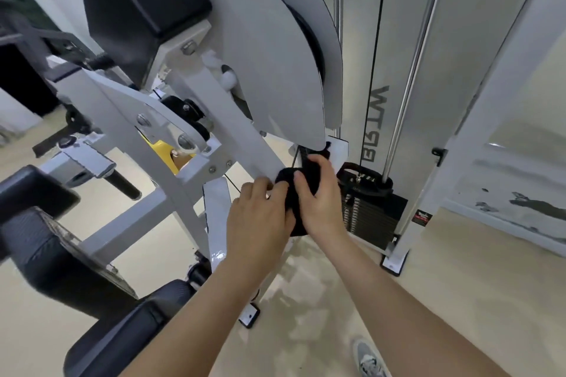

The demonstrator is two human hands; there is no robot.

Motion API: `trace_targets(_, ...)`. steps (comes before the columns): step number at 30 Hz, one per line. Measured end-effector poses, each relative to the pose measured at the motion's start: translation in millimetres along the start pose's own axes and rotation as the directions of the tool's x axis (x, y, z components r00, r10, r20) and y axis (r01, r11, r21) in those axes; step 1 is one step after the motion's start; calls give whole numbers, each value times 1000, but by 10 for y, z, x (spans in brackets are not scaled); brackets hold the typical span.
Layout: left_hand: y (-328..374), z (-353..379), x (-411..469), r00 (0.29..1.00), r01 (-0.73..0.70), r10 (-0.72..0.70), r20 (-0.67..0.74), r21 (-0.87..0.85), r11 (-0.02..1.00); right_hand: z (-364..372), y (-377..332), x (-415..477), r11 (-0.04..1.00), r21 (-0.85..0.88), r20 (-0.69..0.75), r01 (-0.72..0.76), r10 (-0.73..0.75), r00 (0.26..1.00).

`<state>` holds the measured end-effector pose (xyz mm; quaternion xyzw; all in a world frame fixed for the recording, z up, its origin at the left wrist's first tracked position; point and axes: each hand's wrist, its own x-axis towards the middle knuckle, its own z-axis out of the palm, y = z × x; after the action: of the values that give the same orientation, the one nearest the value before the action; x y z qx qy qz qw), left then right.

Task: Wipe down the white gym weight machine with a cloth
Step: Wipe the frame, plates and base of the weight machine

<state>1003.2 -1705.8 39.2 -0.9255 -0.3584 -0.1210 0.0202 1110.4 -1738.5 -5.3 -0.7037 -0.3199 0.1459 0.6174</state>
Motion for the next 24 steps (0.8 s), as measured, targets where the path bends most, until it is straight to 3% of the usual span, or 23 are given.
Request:
trace_targets(3,-133,127,-182,986,8,-17,163,54,998,218,146,-183,976,-186,141,112,-86,986)
trace_targets(5,-209,159,-283,985,3,7,171,-57,998,280,151,-297,990,-142,101,28,-14,995)
trace_targets(7,-232,112,-286,986,51,-21,165,-182,982,376,34,-334,999,-25,110,40,-37,993)
trace_targets(10,-390,60,-201,977,206,-190,92,-217,954,582,-364,-123,945,30,230,324,-322,918)
trace_targets(12,-472,43,-181,972,231,-215,96,-208,950,641,-442,68,900,-36,291,435,-407,866)
trace_targets(16,-396,101,-245,985,103,-97,146,-39,994,398,75,-86,909,-212,258,359,-302,918)
trace_targets(19,-323,176,-232,981,55,-72,181,96,994,231,333,-351,941,-214,223,261,-213,951)
trace_targets(22,-254,181,-246,982,61,-59,179,-9,998,351,113,-200,970,-122,208,211,-183,961)
trace_targets(24,-250,159,-195,983,151,-133,124,-154,976,464,-151,83,923,-72,240,378,-352,905)
